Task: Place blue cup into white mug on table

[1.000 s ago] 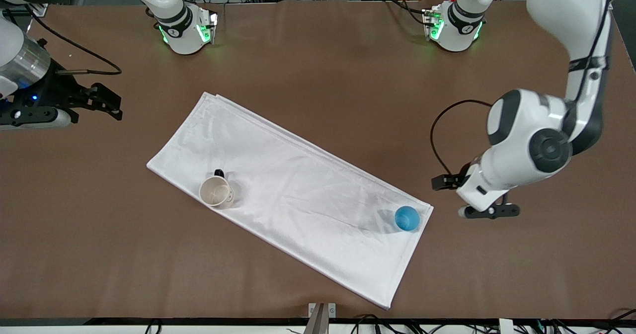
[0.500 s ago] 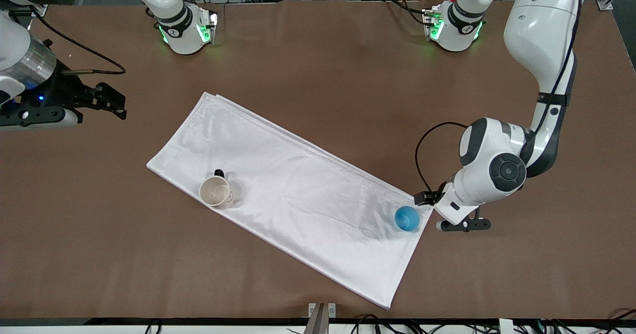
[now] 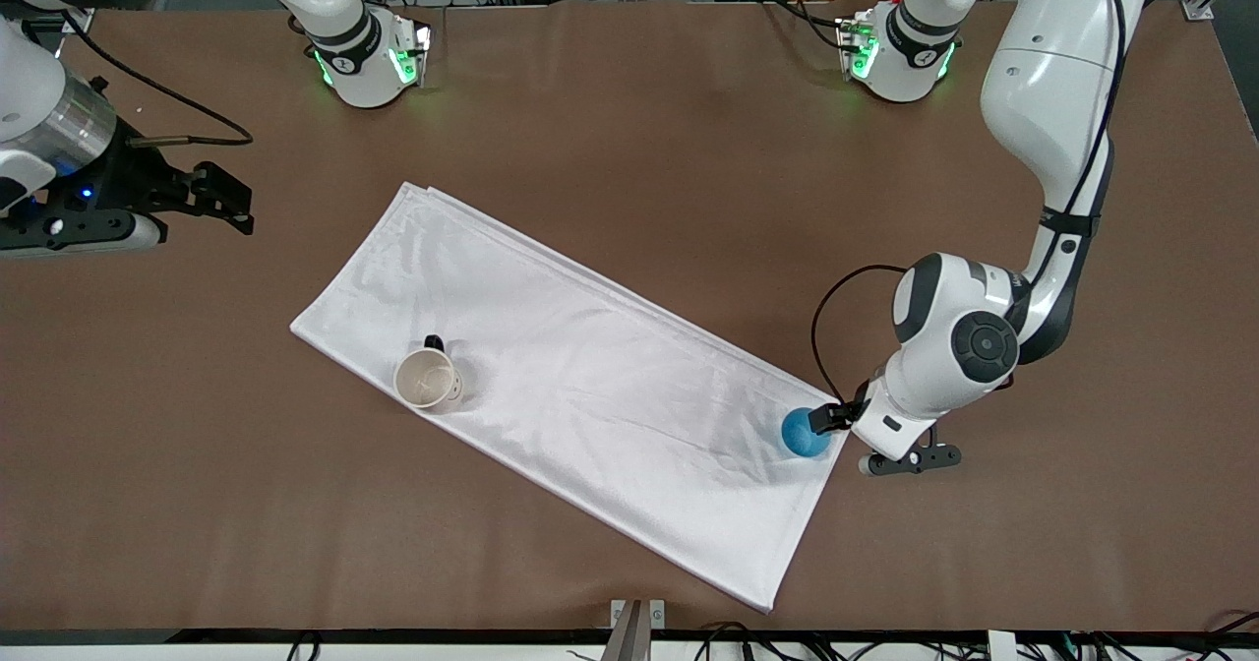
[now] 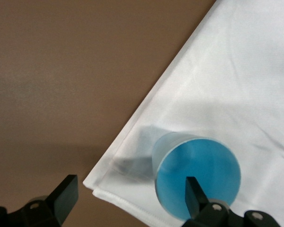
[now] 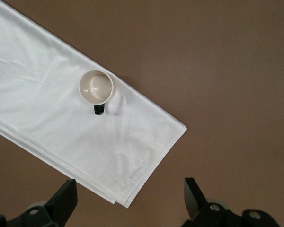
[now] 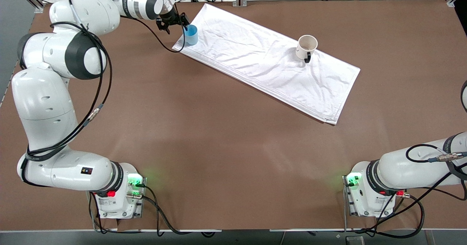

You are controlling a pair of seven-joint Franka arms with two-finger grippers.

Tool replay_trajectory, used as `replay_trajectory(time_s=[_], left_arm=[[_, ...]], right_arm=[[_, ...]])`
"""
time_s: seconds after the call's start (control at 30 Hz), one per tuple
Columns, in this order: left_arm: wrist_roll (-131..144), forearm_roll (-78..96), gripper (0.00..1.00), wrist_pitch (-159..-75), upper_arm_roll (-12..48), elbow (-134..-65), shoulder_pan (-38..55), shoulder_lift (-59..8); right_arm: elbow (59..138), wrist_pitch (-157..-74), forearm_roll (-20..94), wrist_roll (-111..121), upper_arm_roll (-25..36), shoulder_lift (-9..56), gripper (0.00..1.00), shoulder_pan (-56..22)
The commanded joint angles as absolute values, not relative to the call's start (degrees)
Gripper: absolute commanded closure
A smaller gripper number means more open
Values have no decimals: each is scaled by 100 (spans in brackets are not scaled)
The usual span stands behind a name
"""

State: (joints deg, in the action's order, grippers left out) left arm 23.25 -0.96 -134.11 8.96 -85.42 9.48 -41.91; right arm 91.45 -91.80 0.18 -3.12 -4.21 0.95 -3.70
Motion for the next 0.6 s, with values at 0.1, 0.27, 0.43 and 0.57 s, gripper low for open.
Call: replay_trajectory(time_s=[0.1, 0.27, 0.43, 0.57], left_arm=[[2637, -229, 0, -13684, 888, -8394, 1063, -4394], [2646, -246, 0, -13763, 888, -8394, 1116, -4482], [2654, -246, 0, -13887, 879, -8411, 1151, -4535], [2917, -237, 63, -13904, 879, -8411, 1160, -4553]], right_arm=[[9579, -9403, 106, -237, -729, 105, 0, -229], [9984, -9790, 105, -281, -835, 114, 0, -220], [10318, -10256, 105, -351, -1010, 237, 0, -237], [10713, -10730, 105, -422, -1063, 351, 0, -237]])
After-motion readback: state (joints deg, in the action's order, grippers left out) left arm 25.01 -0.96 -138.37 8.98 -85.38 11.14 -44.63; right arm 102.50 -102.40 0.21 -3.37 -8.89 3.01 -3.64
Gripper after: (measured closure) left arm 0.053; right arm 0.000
